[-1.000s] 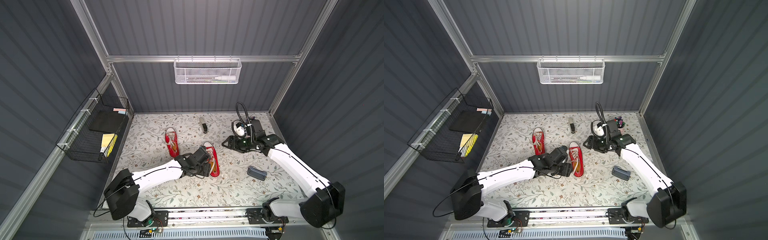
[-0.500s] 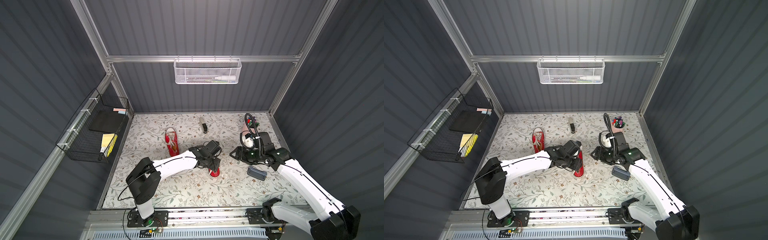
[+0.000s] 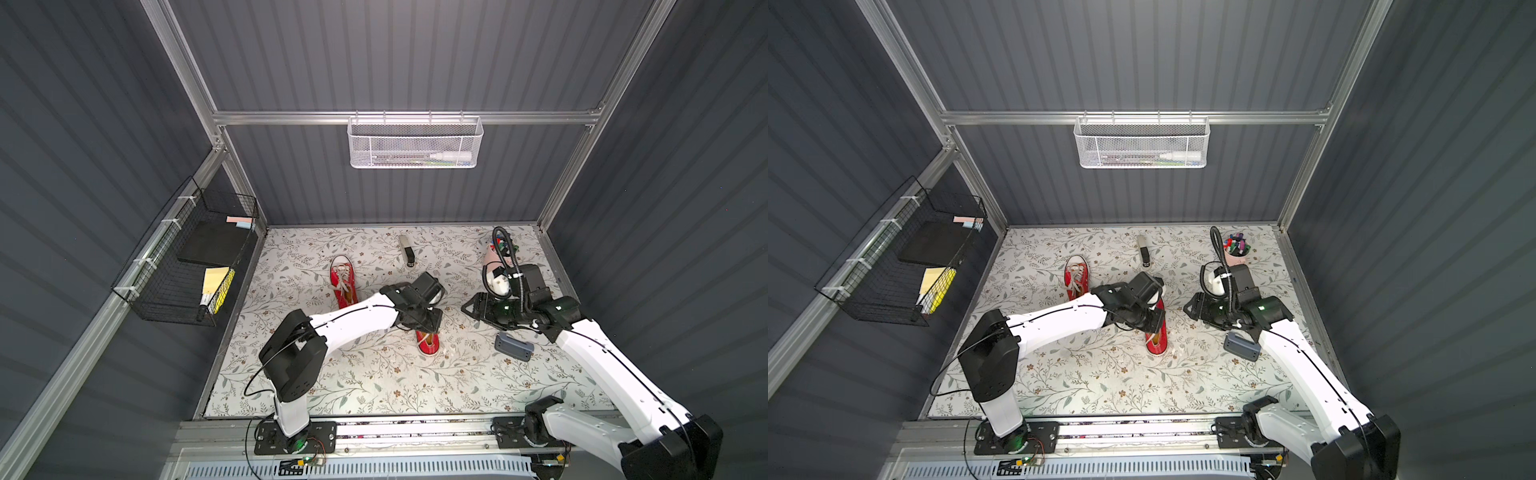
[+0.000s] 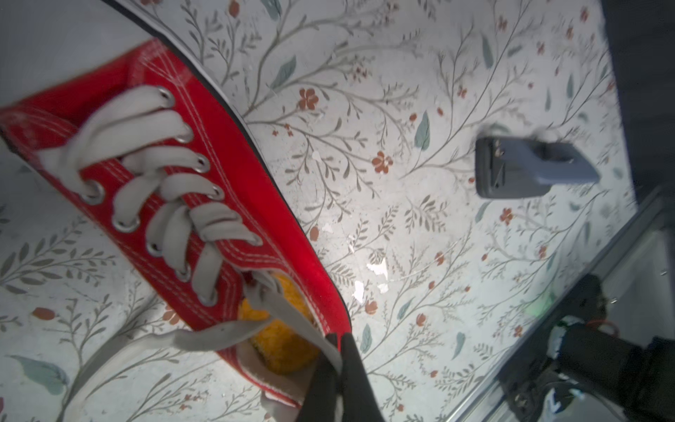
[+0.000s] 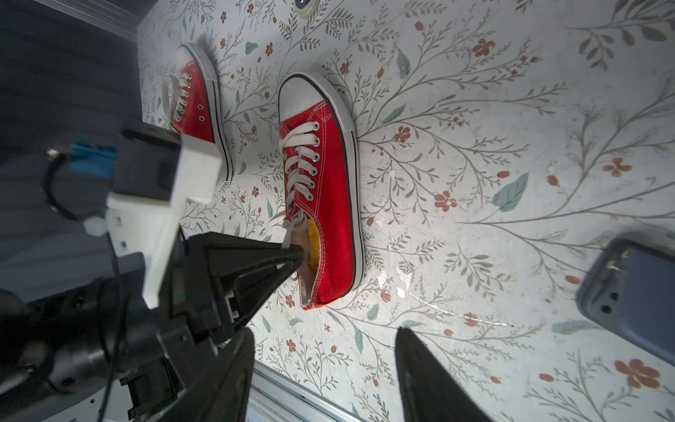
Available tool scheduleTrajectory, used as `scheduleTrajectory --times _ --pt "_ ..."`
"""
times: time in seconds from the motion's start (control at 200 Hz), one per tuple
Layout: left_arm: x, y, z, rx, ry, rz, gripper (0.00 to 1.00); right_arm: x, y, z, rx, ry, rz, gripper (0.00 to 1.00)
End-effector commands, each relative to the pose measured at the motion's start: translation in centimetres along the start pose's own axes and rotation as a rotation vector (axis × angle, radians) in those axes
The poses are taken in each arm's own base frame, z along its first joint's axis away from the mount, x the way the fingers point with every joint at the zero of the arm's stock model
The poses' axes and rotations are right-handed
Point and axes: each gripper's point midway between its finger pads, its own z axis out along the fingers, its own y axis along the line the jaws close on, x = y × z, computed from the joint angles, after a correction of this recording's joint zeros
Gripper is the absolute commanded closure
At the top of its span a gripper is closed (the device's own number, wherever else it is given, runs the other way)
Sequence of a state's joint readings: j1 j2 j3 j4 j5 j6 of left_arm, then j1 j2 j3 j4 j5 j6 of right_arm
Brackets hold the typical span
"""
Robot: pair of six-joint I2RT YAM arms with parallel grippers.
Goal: Remove the insole from the shoe
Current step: Untie the shoelace on the shoe.
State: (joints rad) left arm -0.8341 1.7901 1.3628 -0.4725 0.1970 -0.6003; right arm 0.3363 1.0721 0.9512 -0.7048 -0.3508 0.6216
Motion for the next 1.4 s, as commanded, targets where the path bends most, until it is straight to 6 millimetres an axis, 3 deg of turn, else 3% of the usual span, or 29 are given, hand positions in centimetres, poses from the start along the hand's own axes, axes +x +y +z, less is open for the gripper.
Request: scheduleTrajectory --times 0.0,0.045,0.085,0.155,0.25,0.375,0.44,0.515,0.595,0.695,0.8,0.825,0.861,1.021,1.051,1.196,1.301,1.396 --pt "-3.6 -1.1 -2.7 0.206 -0.080 -0.248 0.90 0.1 -0.3 -0.1 0.006 0.000 0.003 0.36" --pt "-4.8 -1.4 -3.1 0.273 -0.104 -0.316 0.88 0.1 -0.3 -0.1 0.006 0.001 0.007 0.36" --pt "-4.5 -0.3 -2.3 0.289 -0.100 -0.396 0.84 0.1 -0.3 -0.1 0.005 0.000 0.006 0.36" --pt "-5.5 -0.6 -2.4 0.391 -0.114 -0.482 0.78 0.0 -0.3 -0.1 0.006 -0.001 0.006 0.36" --pt "-7.2 0.6 -2.4 0.468 -0.184 -0.627 0.63 0.0 -0.5 -0.1 0.009 -0.003 0.009 0.36" --pt "-9.7 2.2 -2.6 0.513 -0.276 -0.713 0.49 0.0 -0.6 -0.2 0.010 -0.005 0.017 0.36" --pt "-11.6 4.1 -3.3 0.498 -0.369 -0.750 0.46 0.1 -0.7 -0.2 0.012 -0.003 0.019 0.36" --pt "-13.2 6.8 -4.1 0.458 -0.437 -0.793 0.33 0.2 -0.7 -0.1 0.005 0.000 0.022 0.36" --pt "-15.2 9.9 -5.4 0.406 -0.507 -0.810 0.25 0.6 -0.3 0.5 -0.031 0.029 0.017 0.36" --pt "-16.6 13.8 -6.6 0.249 -0.557 -0.798 0.18 1.3 0.1 1.6 -0.043 0.076 -0.005 0.38" --pt "-16.7 15.1 -8.1 0.135 -0.577 -0.750 0.12 2.2 0.4 3.2 -0.021 0.130 -0.085 0.38" --pt "-18.2 14.5 -9.7 0.133 -0.628 -0.699 0.11 2.4 0.5 3.6 -0.016 0.144 -0.102 0.38" --pt "-17.2 14.9 -9.7 0.058 -0.591 -0.668 0.11 2.6 0.7 4.3 -0.007 0.165 -0.129 0.38" --pt "-10.5 11.3 -8.9 -0.087 -0.425 -0.492 0.19 3.3 1.6 7.3 0.014 0.267 -0.229 0.46" --pt "-7.8 11.4 -8.0 -0.130 -0.370 -0.468 0.21 3.4 1.6 7.8 0.013 0.286 -0.236 0.47" --pt "0.7 9.9 -6.9 -0.259 -0.203 -0.325 0.36 3.4 2.3 10.3 -0.007 0.316 -0.234 0.56" --pt "3.8 7.7 -5.8 -0.197 -0.123 -0.241 0.38 3.7 2.2 11.7 -0.006 0.334 -0.228 0.58" --pt "4.6 5.5 -4.3 -0.109 -0.075 -0.165 0.33 3.7 1.9 12.7 0.005 0.348 -0.227 0.60"
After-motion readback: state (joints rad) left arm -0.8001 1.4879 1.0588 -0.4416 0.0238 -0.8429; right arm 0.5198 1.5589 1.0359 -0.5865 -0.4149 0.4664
